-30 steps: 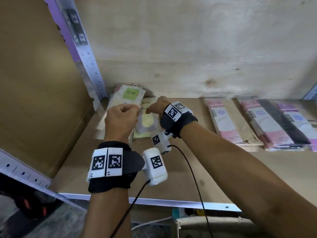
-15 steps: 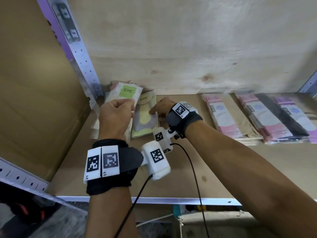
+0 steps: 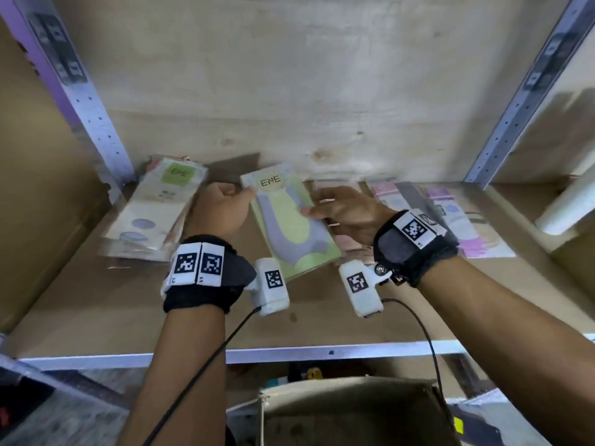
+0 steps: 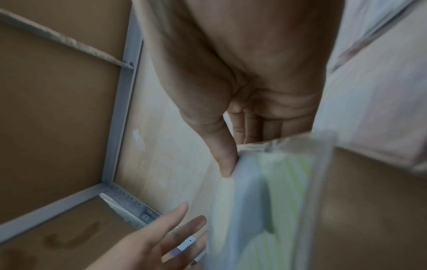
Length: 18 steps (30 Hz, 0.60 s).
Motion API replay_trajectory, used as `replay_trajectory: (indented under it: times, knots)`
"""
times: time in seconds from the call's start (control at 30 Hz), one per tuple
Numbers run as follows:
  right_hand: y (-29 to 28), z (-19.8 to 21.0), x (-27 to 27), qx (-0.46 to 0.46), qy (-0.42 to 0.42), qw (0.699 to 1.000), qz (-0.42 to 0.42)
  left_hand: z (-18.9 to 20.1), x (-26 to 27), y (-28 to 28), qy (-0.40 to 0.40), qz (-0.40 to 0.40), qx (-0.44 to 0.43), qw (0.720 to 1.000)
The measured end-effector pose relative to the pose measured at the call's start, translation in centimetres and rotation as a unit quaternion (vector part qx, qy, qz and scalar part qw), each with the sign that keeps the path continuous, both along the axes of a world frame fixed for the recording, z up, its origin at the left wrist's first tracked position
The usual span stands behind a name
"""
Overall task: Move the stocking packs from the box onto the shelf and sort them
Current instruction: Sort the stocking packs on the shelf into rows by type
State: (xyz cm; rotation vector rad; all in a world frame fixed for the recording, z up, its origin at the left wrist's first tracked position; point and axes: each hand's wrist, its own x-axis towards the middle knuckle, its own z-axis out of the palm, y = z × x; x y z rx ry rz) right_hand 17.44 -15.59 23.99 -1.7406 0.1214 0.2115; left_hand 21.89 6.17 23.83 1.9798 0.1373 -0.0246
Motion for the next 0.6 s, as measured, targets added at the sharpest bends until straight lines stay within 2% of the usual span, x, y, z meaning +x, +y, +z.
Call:
replay_trajectory:
  times: [0.1,0.23,0.37,0.47,0.53,0.6]
  knots:
    - [-3.1,0.2,-3.4,0.016,-0.005,0.999,0.028,-0.4,-0.1,-2.4,0.018,-0.014,0.024,0.999]
    - [-6.1,-1.1,-6.1,0.055,0.009,0.998,0.021,-1.1,-0.3,-4.4,0.055,-0.059,-0.128,0.988]
    - [-7.4,-2.5,-7.3,0.096,0.013,0.995,0.023,-1.9,-0.7,-5.8,0.013,-0.104,-0.109,0.988]
    - [-7.7,-2.5,-7.2,0.050,-0.002,0.998,0.027,-2.7,-0.6,-6.1,-0.009,-0.081,-0.106,0.991]
    - [-8.1,-2.4,-7.2,-0.003,-0.015,0.999,0.032,-2.9,-0.4,-5.8,-0.002,-0.060,-0.124,0.990]
    - [-8.5,-2.4,-7.3,-0.016,-0.010,0.998,0.064,-2.8,-0.2,-5.6,0.017,-0.054,-0.151,0.987]
